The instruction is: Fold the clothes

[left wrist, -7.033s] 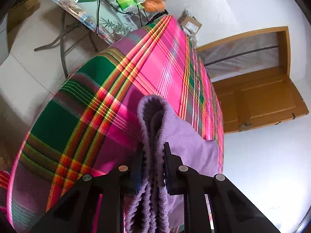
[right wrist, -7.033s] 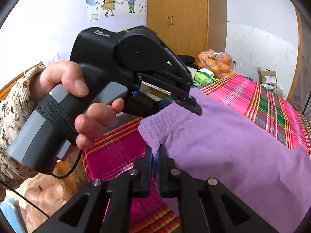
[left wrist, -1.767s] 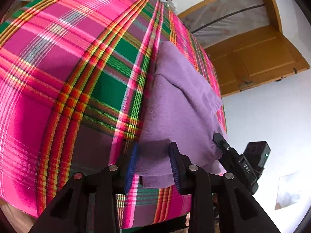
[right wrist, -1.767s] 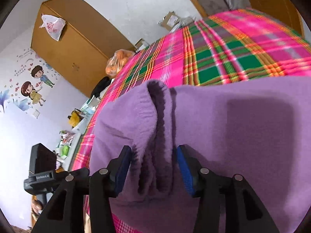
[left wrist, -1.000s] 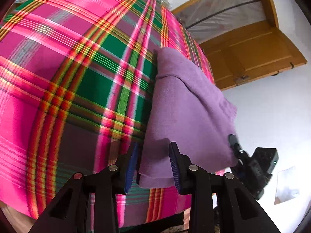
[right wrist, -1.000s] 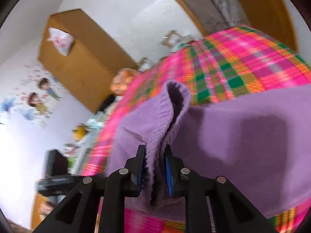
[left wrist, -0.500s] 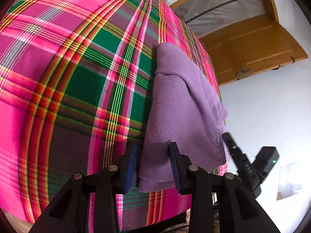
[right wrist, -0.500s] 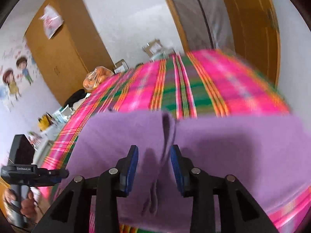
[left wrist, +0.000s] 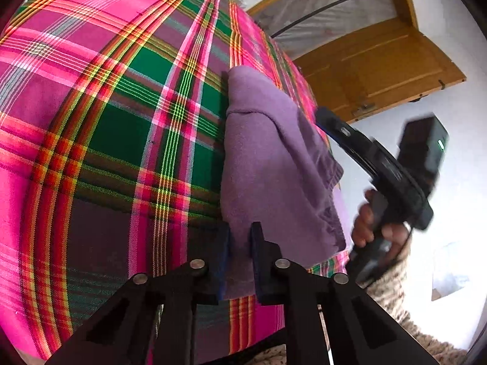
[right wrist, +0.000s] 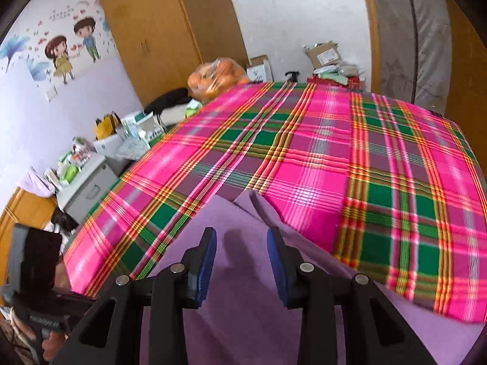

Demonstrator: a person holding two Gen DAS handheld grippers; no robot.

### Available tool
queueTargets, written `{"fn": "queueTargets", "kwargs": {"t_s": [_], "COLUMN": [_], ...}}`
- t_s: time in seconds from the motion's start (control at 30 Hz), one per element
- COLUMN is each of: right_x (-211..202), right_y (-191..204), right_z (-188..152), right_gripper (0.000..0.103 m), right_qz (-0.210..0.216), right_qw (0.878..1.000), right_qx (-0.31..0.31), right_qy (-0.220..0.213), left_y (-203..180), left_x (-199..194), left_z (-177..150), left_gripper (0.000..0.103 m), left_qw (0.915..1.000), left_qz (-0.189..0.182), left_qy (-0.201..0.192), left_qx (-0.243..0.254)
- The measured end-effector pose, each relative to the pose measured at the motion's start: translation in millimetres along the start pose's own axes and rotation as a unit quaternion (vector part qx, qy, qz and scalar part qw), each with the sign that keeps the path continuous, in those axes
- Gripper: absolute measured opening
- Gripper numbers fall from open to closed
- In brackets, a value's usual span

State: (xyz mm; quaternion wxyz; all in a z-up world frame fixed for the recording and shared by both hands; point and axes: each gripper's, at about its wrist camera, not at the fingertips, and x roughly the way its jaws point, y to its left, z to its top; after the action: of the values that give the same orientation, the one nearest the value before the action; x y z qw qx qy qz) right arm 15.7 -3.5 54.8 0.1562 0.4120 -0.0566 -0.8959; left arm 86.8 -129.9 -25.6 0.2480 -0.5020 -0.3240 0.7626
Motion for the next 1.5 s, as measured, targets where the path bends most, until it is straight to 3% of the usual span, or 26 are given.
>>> {"fn": "queueTargets", "kwargs": {"t_s": [0.17, 0.2, 0.23, 0.37, 0.57, 0.73, 0.8, 0.93, 1.1, 1.13, 1.2, 1.3, 1.5], "right_x": [28.4, 31.9, 33.4, 36.4, 28.3, 28.5, 36.2, 57.4, 82.9, 86.1, 89.6, 85.3, 84.9], "right_y": [-11.4, -12.1, -10.9, -4.0, -10.7, 2.3, 1.1, 3.0, 17.9, 22.3, 33.4, 44.6, 26.6], "right_z": [4.6, 4.2, 3.4, 3.6, 19.8, 22.6, 25.4, 31.5, 39.2, 39.3, 38.2, 37.1, 48.0], "right_gripper": [0.036, 0.023, 0.002, 0.001, 0.001, 0.002, 0.003, 0.037, 0.037, 0.031, 0.009, 0.007, 0.003], "right_qz": [0.025, 0.034, 0.042, 0.043, 0.01, -0.01, 0.013, 0.051, 0.067, 0.063, 0.042, 0.015, -0.013], "right_qw": [0.998, 0.998, 0.998, 0.997, 1.0, 1.0, 0.999, 0.996, 0.989, 0.988, 0.985, 0.985, 0.994], "right_qx": [0.024, 0.028, 0.021, -0.005, 0.023, -0.008, -0.002, 0.016, -0.006, -0.018, -0.056, -0.097, -0.049], "right_qy": [0.044, 0.049, 0.053, 0.059, 0.015, 0.018, 0.039, 0.078, 0.13, 0.14, 0.155, 0.142, 0.099], "left_y": [-2.0, -5.8, -6.0, -5.3, -15.0, -10.1, -13.0, -20.7, -28.3, -28.6, -29.3, -30.5, -29.5], "left_x": [-2.6, 3.0, 3.8, 1.4, 13.3, 6.4, 5.7, 11.6, 14.0, 14.2, 14.7, 16.0, 17.3], "left_z": [-4.7, -3.3, -4.4, -6.7, -5.5, -7.9, -8.7, -11.3, -13.3, -13.3, -13.4, -13.9, -14.1], "left_gripper": [0.011, 0.011, 0.011, 0.011, 0.01, 0.011, 0.011, 0.011, 0.011, 0.011, 0.011, 0.011, 0.011], "left_qw": [0.9999, 0.9999, 1.0, 0.9999, 0.9998, 0.9999, 0.9999, 0.9998, 0.9995, 0.9995, 0.9995, 0.9995, 0.9996], "left_qz": [-0.005, -0.006, -0.006, -0.013, -0.018, -0.015, -0.009, 0.007, 0.017, 0.017, 0.017, 0.016, 0.013], "left_qy": [-0.005, -0.004, -0.003, -0.001, -0.005, -0.004, -0.004, -0.007, -0.008, -0.008, -0.008, -0.009, -0.011], "left_qx": [0.009, 0.008, 0.006, -0.004, -0.006, -0.005, 0.0, 0.018, 0.026, 0.025, 0.025, 0.027, 0.024]}}
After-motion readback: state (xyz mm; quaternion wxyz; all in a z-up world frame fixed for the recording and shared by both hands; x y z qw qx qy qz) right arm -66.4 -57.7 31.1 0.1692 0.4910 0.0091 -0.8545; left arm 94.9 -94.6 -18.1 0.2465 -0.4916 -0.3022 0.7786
